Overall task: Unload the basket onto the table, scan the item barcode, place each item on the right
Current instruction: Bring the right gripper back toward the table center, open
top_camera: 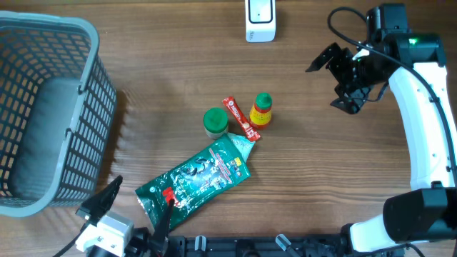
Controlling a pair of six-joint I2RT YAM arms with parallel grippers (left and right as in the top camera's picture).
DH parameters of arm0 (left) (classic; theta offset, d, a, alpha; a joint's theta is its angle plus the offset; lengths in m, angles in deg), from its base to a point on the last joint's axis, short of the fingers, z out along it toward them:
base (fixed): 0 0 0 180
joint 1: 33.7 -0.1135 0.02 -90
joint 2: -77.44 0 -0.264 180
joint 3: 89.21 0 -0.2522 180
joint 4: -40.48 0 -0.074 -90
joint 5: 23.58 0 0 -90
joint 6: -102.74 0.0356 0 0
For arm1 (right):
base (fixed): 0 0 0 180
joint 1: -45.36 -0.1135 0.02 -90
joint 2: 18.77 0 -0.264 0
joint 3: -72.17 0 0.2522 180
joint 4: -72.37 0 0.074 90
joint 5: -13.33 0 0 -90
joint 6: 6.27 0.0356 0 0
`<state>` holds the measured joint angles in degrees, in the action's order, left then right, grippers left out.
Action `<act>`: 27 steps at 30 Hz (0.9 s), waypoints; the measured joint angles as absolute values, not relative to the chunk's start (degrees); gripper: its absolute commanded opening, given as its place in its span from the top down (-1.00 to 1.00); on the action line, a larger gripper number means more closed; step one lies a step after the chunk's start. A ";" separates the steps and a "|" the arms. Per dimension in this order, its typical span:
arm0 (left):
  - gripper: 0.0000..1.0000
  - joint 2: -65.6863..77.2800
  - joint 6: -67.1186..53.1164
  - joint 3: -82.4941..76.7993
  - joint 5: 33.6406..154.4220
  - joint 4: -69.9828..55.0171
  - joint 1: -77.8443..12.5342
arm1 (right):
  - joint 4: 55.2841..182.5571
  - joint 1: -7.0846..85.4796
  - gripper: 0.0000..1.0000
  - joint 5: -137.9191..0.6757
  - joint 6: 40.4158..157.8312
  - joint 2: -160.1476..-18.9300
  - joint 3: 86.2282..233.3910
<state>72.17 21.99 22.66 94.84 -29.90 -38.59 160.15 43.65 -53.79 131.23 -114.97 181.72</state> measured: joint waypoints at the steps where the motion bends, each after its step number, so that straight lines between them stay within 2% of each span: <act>1: -1.00 72.17 21.99 22.66 94.84 -29.90 -38.59 | 158.93 43.38 -1.00 -53.22 131.38 -114.97 181.72; 7: -1.00 72.17 21.99 22.66 94.84 -29.90 -38.59 | 152.46 37.18 -1.00 -52.87 131.43 -114.97 181.72; 13: -1.00 72.17 21.99 22.66 94.84 -29.90 -38.59 | 151.45 27.27 -1.00 -65.83 122.40 -114.97 181.72; 18: -1.00 72.17 21.99 22.66 94.84 -29.88 -38.59 | 154.67 26.16 -1.00 -72.24 119.67 -112.78 181.68; 23: -1.00 72.17 21.99 22.66 94.84 -29.90 -38.59 | 153.12 26.16 -1.00 -75.69 115.30 -100.50 178.88; 27: -1.00 72.17 21.99 22.66 94.84 -29.92 -38.59 | 137.90 26.16 -1.00 -76.74 112.89 -88.04 161.24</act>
